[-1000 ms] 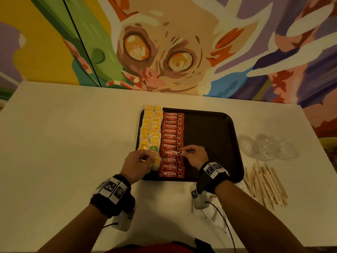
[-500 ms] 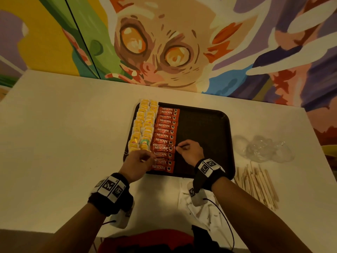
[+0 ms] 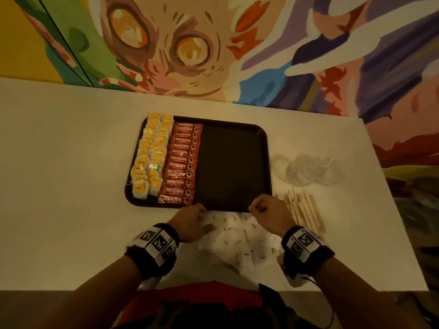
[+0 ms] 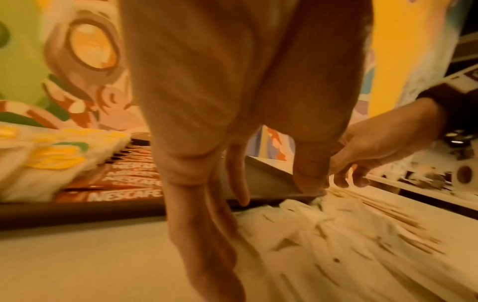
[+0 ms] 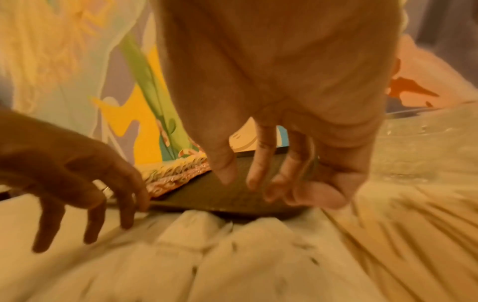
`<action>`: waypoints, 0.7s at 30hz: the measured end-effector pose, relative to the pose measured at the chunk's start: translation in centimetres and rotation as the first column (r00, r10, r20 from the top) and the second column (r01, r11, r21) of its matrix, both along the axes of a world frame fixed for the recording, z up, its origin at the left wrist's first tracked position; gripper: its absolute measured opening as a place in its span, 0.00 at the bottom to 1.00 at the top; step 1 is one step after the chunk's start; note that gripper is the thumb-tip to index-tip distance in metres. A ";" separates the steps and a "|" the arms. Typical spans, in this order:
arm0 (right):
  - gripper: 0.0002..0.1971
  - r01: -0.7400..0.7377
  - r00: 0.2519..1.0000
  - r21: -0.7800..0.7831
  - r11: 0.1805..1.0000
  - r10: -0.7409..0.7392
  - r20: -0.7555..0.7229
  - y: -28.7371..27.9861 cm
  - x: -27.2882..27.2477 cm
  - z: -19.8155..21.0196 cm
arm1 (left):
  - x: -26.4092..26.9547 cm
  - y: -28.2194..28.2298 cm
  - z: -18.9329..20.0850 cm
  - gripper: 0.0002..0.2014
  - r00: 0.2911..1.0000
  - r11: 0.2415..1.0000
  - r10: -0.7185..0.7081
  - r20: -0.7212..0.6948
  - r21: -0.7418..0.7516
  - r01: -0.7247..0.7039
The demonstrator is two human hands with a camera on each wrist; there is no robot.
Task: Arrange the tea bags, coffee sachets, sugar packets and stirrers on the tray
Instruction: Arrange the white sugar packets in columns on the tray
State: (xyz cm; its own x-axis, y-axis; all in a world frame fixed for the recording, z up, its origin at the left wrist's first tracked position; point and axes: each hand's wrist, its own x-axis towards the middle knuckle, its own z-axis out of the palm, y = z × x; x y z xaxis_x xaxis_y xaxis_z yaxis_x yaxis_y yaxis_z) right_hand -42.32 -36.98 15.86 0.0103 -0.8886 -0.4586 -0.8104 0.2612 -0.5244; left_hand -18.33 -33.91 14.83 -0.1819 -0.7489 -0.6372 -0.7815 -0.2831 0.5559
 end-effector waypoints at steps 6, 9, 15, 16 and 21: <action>0.36 -0.139 0.957 0.191 0.972 0.182 -0.228 4.1 -1.5 -0.4 | -3.9 2.3 -1.4 0.50 0.996 0.995 0.060 0.063 0.074 -0.064; 0.47 -0.153 0.967 0.195 0.969 0.188 -0.175 5.3 -1.1 -1.3 | -5.8 3.1 -1.5 0.55 0.984 0.999 0.020 0.175 0.041 -0.027; 0.37 -0.116 0.986 0.082 0.990 0.125 -0.107 6.0 -0.7 -2.8 | -7.5 3.2 -1.4 0.47 0.958 1.000 -0.018 0.285 0.020 0.013; 0.32 -0.104 0.989 0.066 0.992 0.110 -0.097 6.0 -0.8 -2.9 | -7.5 3.1 -1.4 0.42 0.965 1.000 -0.017 0.262 0.029 0.010; 0.16 -0.038 0.997 -0.004 0.999 0.038 -0.073 5.6 -1.0 -2.9 | -7.1 2.4 -1.1 0.30 0.966 0.999 -0.041 0.254 0.023 0.036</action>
State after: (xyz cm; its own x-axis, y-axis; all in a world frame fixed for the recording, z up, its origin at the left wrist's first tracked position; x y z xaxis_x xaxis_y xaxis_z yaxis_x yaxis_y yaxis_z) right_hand -43.34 -31.38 12.96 0.0108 -0.8904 -0.4550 -0.8561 0.2268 -0.4643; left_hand -25.39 -31.52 13.69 -0.0404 -0.7324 -0.6797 -0.9069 -0.2586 0.3326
